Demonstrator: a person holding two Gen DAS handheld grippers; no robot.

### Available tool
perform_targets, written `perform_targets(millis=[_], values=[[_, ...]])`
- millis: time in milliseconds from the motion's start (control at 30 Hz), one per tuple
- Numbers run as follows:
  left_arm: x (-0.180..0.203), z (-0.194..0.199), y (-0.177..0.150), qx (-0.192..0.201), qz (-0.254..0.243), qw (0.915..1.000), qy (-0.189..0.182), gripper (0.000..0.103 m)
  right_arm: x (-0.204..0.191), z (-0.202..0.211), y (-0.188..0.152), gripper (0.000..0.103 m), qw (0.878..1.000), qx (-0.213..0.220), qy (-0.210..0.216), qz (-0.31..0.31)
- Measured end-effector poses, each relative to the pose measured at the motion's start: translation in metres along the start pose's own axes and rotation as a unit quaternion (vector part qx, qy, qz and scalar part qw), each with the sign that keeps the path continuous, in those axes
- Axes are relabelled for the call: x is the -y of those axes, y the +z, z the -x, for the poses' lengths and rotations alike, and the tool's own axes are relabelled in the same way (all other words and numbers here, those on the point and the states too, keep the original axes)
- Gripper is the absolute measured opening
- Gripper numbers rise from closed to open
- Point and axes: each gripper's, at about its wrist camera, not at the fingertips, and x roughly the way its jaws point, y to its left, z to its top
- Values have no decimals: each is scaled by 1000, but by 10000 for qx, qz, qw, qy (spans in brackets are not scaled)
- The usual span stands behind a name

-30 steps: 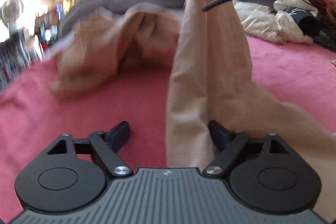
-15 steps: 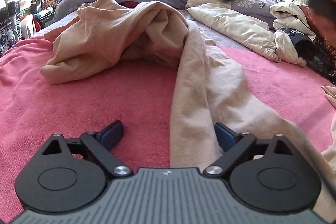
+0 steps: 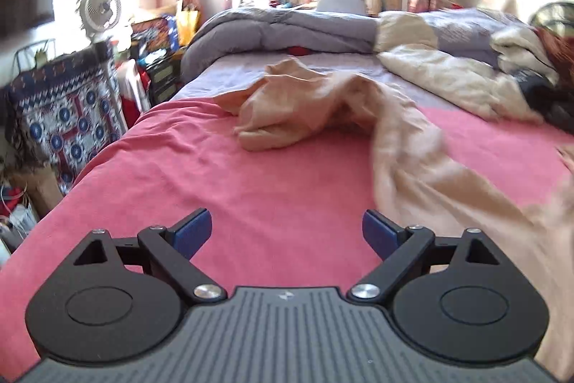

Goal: Fold clothes

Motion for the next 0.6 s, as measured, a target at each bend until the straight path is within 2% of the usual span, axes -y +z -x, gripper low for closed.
perform_targets(millis=[100,167,233,267,300,367,433,600], values=[[29,37,-30,-8,-127,9991,-399,93,-5,-1,-31,88,9992,9,215,-342],[49,54,-44,-46,-136,9980,-624,93,-7,-10,-38,81,9966,-56,486,-666],[68,64,-53,-124,-106,9961,-870,93,-5,-24,-44,59,9898,-173,845,-1133],[76,67,-56,-147,-114,9953,-948,93,-4,-32,-46,54,9856,-230,1026,-1327],[84,69,-59,-146,-152,9951,-970,93,-4,-38,-48,44,9823,-269,1134,-1465],[94,72,-62,-121,-313,9953,-913,93,-3,-41,-47,34,9795,-280,1172,-1615],[100,73,-65,-105,-488,9958,-765,94,-3,-31,-47,19,9774,-248,1240,-1694],[101,63,-78,-341,-869,9956,-74,94,2,9,-52,10,9688,-27,1522,-1957]])
